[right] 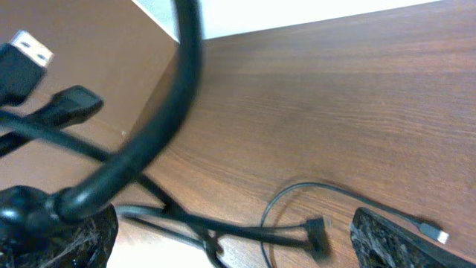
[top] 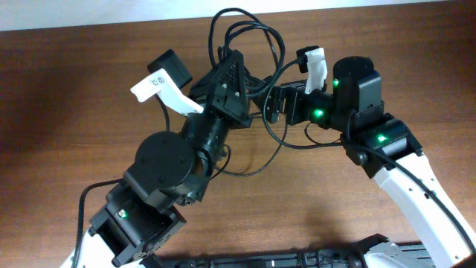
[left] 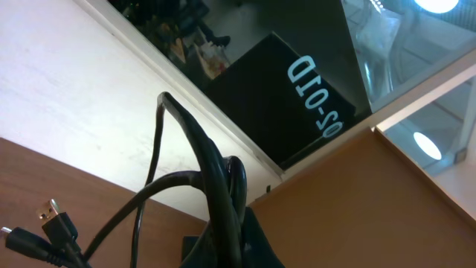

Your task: Untangle cables

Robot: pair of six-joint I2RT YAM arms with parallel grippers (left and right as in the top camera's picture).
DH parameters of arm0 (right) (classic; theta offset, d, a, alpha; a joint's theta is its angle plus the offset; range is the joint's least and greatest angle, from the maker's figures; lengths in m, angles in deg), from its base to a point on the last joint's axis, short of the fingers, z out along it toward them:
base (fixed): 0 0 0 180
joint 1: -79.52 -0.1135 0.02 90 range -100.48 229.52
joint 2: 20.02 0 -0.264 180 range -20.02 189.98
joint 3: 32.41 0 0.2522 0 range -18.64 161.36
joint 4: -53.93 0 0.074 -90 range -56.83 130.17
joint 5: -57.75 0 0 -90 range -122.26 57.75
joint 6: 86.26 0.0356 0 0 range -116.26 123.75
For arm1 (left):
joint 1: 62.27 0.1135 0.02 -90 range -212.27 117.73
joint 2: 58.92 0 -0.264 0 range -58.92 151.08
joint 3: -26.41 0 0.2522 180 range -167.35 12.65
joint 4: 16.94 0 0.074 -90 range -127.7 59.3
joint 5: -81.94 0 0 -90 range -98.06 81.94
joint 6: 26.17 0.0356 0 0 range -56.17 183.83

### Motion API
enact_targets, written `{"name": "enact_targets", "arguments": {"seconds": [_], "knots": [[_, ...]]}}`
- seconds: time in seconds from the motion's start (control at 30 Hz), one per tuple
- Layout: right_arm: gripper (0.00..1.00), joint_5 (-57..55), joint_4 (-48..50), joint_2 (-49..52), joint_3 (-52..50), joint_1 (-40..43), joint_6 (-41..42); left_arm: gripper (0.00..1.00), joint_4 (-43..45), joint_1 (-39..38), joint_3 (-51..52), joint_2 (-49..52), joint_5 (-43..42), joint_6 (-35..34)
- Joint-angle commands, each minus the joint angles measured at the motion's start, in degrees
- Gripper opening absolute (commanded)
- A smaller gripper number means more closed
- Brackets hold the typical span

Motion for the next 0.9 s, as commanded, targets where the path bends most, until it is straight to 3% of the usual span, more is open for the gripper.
{"name": "enact_targets", "arguments": {"seconds": [0.0,0.27,0.47,0.67,0.87], "knots": [[1.0,0.8,-1.5,0.1,0.0,1.7,-0.2,0.0,0.6,0.1,-1.0,-0.3,-2.0,0.8],[1.0,-4.2,-6.6,0.1,0.0,3.8,-2.1,0.0,1.2,0.1,-1.0,-0.3,-2.0,0.8],[1.0,-4.2,-8.2,0.5,0.0,3.7,-9.1,0.0,9.2,0.1,-1.0,-0.3,-2.3,0.7],[1.0,-4.6,-8.6,3.2,0.0,3.7,-9.3,0.0,12.9,0.1,-1.0,-0.3,-7.3,0.7],[1.0,-4.5,-8.6,4.9,0.0,3.7,-10.7,0.0,13.0,0.1,-1.0,-0.3,-2.9,3.1]]}}
